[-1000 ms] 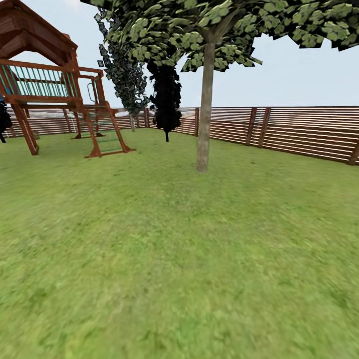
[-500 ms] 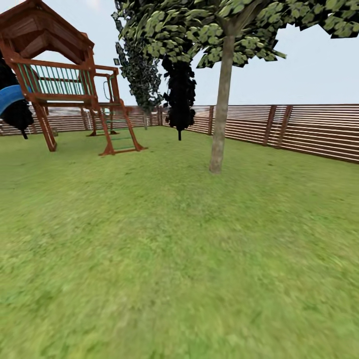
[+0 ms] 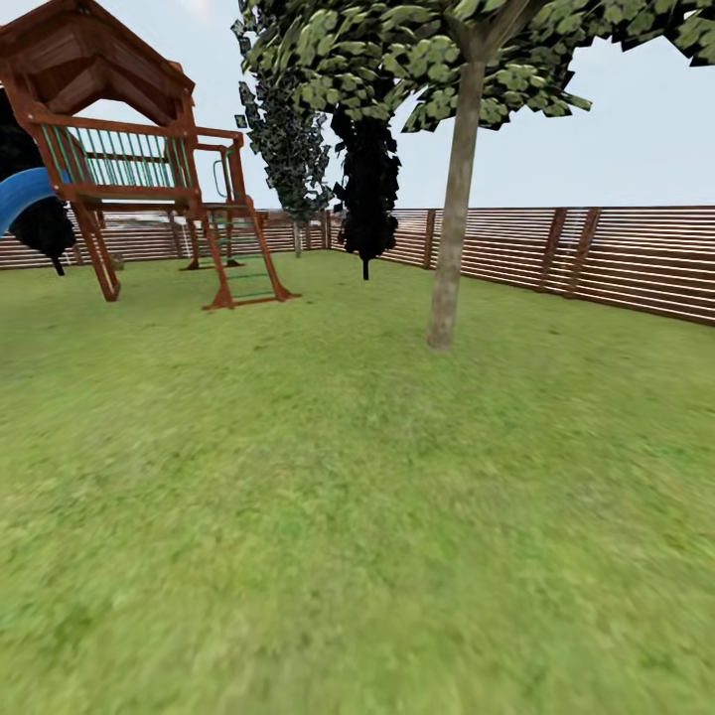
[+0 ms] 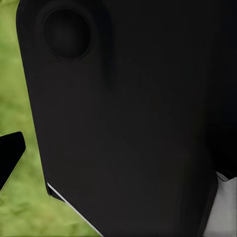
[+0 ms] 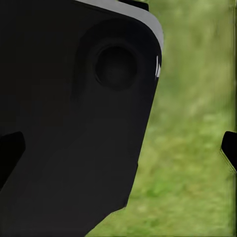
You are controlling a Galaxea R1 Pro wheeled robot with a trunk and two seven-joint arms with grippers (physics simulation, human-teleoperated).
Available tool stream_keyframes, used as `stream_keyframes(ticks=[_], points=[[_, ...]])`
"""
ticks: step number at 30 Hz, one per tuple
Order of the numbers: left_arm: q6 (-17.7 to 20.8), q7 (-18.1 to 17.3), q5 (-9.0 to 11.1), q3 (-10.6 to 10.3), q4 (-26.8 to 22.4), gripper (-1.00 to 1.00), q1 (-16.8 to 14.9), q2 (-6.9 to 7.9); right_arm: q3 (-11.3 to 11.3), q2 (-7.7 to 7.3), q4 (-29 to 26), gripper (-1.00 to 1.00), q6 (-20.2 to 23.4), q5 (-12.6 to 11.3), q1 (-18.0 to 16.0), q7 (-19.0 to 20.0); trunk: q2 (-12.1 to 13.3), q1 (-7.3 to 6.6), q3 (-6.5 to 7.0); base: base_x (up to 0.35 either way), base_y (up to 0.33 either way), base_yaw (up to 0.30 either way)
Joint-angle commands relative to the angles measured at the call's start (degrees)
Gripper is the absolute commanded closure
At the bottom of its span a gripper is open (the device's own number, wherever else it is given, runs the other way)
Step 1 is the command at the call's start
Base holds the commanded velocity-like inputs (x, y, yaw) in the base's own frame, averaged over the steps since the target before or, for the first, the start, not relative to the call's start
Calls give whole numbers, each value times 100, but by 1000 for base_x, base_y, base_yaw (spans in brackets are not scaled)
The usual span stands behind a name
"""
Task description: Take the three Easter eggs out of the wicker basket on the lawn in the garden, then place them on the lawn next to a single tree (choose any tree) so that all three eggs are next to the same tree and none are left in the basket.
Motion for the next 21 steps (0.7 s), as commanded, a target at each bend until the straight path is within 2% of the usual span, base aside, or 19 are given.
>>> stream_keyframes(ticks=[1,21], points=[[0,-16,-4,-4,-13,-100,4,2,29,0,11,-100,-3,12,-7,5,-2,3,-4,335,0,0],[0,-16,-4,-7,-13,-100,4,2,29,1,10,-100,0,12,-7,4,-2,3,-4,335,0,0]])
